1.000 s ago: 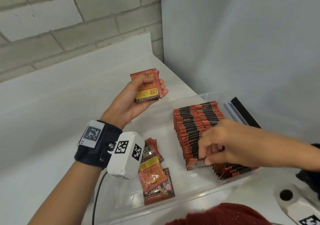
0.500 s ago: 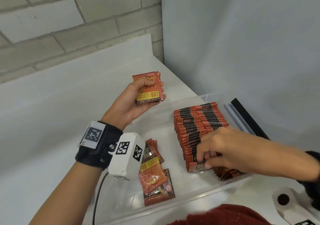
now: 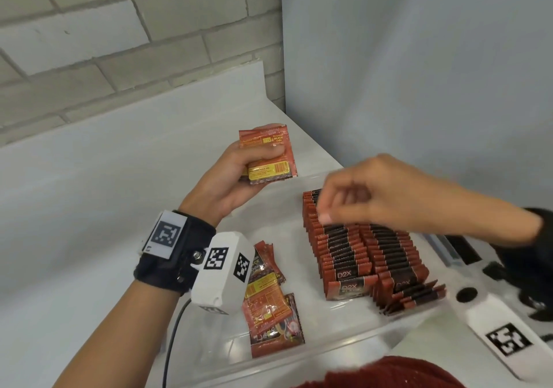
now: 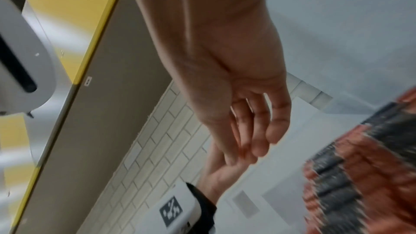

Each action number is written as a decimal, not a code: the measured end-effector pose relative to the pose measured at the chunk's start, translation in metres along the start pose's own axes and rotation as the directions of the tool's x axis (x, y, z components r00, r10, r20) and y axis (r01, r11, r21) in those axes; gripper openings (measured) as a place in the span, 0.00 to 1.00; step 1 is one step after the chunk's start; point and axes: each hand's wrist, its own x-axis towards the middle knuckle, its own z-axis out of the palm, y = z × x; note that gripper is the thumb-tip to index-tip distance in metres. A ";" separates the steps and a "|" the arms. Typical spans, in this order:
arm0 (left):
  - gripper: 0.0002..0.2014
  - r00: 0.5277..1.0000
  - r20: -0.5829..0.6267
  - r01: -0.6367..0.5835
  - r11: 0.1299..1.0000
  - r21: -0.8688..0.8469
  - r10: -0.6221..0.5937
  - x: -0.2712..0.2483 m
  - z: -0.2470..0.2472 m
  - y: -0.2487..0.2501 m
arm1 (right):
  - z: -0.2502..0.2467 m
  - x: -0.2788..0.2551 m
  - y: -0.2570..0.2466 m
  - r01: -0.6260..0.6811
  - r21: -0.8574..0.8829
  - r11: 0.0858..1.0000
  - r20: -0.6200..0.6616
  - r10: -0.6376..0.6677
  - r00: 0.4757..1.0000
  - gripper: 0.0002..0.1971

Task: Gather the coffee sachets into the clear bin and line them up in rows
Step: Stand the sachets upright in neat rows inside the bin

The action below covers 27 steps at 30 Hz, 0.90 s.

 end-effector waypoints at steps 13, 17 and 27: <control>0.21 1.000 0.001 -0.009 1.000 0.015 0.009 0.001 0.000 -0.003 | 0.000 0.062 -0.004 -0.059 0.335 0.940 -0.210 0.135 0.968 0.11; 0.36 0.998 -0.016 0.064 0.997 -0.037 -0.065 0.002 -0.001 0.000 | -0.010 0.056 -0.004 0.016 0.397 0.918 -0.306 0.116 0.945 0.06; 0.10 0.999 -0.006 0.040 0.998 -0.040 -0.040 0.000 0.002 -0.001 | -0.004 0.053 0.001 0.155 0.293 0.943 -0.397 -0.028 0.917 0.08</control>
